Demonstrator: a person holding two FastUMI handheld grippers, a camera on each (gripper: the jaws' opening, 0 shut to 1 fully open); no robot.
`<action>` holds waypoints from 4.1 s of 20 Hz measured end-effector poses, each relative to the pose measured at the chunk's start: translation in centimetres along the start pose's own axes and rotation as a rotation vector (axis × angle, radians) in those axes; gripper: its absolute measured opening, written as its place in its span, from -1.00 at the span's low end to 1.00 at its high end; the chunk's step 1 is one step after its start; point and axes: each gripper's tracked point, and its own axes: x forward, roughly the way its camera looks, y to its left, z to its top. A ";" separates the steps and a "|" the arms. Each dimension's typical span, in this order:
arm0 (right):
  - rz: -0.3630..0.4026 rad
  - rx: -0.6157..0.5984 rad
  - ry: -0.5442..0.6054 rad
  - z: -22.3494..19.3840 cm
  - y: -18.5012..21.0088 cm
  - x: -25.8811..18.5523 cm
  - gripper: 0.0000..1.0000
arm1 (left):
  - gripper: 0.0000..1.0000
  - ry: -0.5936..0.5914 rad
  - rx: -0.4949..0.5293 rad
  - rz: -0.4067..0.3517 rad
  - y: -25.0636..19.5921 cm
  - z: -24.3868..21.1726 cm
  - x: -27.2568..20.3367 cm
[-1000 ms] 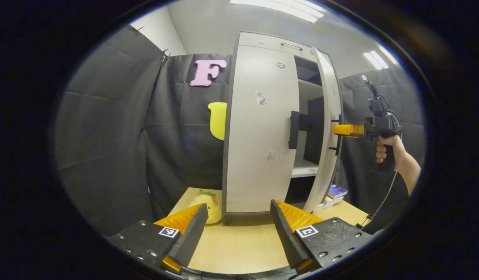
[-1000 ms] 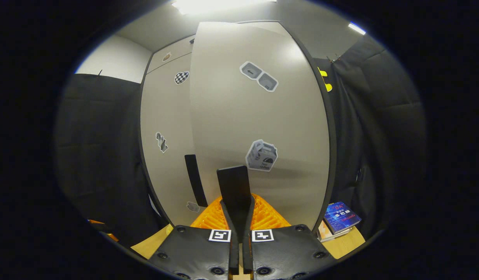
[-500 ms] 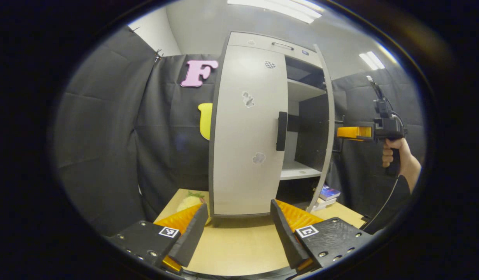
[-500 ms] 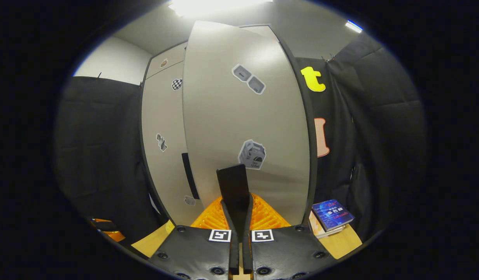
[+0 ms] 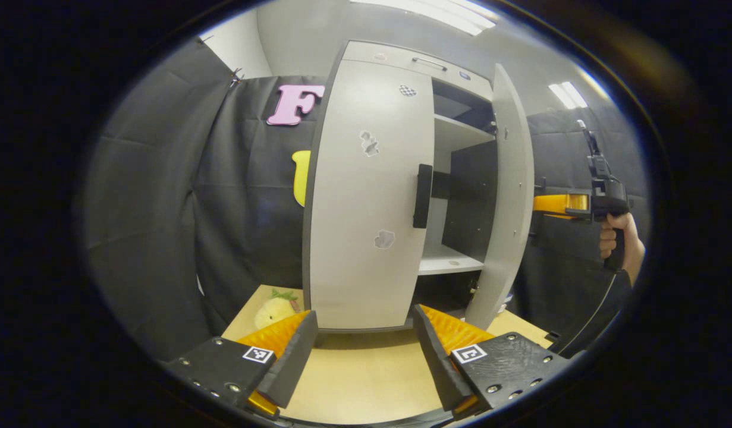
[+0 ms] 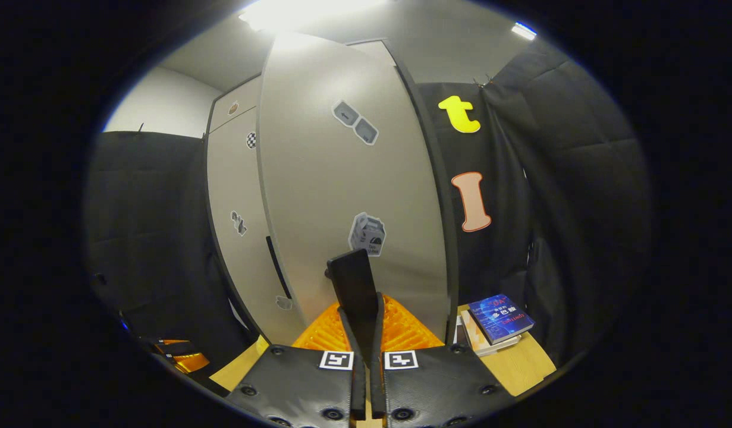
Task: Open the right door of the double-door shoe cabinet with the right hand, and open the left door with the left hand.
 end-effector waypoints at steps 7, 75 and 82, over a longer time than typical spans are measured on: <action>-0.029 0.037 -0.038 0.9 -4.2 -2.1 -0.91 | 0.85 0.006 -0.018 -0.040 -1.8 -0.1 1.9; -0.593 0.022 -0.035 -1.0 -42.8 -4.2 0.96 | 0.72 -0.259 -0.008 0.114 -11.5 16.6 23.9; -0.538 0.043 -0.003 -1.7 -44.5 -2.0 0.84 | 0.02 -0.228 0.081 0.202 -11.5 16.9 25.9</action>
